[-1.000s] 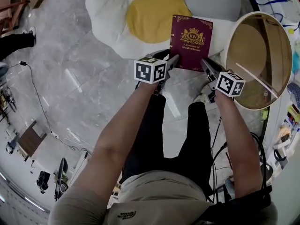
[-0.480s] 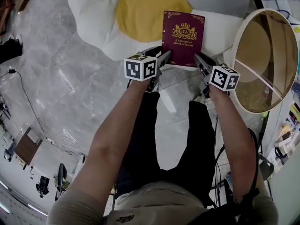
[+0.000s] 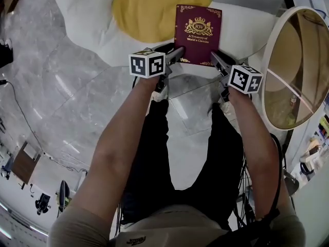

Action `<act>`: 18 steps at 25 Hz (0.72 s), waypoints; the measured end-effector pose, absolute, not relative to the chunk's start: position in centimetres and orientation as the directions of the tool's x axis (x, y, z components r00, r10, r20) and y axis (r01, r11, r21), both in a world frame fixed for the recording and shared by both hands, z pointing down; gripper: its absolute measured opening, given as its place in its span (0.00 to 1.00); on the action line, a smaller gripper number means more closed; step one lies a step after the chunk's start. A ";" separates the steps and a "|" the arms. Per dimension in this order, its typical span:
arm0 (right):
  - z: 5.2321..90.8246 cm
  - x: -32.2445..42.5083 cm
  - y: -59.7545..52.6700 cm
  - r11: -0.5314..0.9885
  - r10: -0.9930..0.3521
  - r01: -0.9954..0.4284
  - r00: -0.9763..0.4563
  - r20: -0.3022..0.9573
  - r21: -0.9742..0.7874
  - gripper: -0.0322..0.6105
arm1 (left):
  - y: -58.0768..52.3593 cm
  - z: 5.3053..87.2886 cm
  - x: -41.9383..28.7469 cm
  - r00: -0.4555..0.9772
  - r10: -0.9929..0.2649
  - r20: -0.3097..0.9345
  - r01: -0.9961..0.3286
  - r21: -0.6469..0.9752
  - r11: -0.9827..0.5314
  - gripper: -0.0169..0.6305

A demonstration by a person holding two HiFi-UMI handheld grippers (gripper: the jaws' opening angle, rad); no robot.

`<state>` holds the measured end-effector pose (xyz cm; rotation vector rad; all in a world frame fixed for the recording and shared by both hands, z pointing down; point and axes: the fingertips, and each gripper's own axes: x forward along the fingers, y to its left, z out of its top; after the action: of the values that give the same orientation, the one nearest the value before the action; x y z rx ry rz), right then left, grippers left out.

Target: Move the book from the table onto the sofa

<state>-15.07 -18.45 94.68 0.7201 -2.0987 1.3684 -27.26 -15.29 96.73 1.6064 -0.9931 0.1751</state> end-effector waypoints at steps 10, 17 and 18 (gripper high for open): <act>94.9 -15.2 -18.7 0.336 -0.169 -0.707 -0.695 0.699 -0.622 0.23 | -15.0 98.7 -27.1 0.659 -0.460 0.595 -0.648 0.760 0.053 0.32; 91.9 -14.5 -18.3 0.322 -0.183 -0.726 -0.677 0.713 -0.607 0.23 | -13.7 95.4 -28.2 0.627 -0.451 0.635 -0.696 0.717 0.044 0.32; 91.2 -14.5 -18.2 0.323 -0.183 -0.728 -0.675 0.714 -0.605 0.23 | -13.5 94.6 -28.3 0.625 -0.449 0.638 -0.699 0.714 0.041 0.32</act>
<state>-14.52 -18.21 91.16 0.8001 -2.0631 1.3467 -28.29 -13.45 94.62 1.5950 -0.9781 0.2480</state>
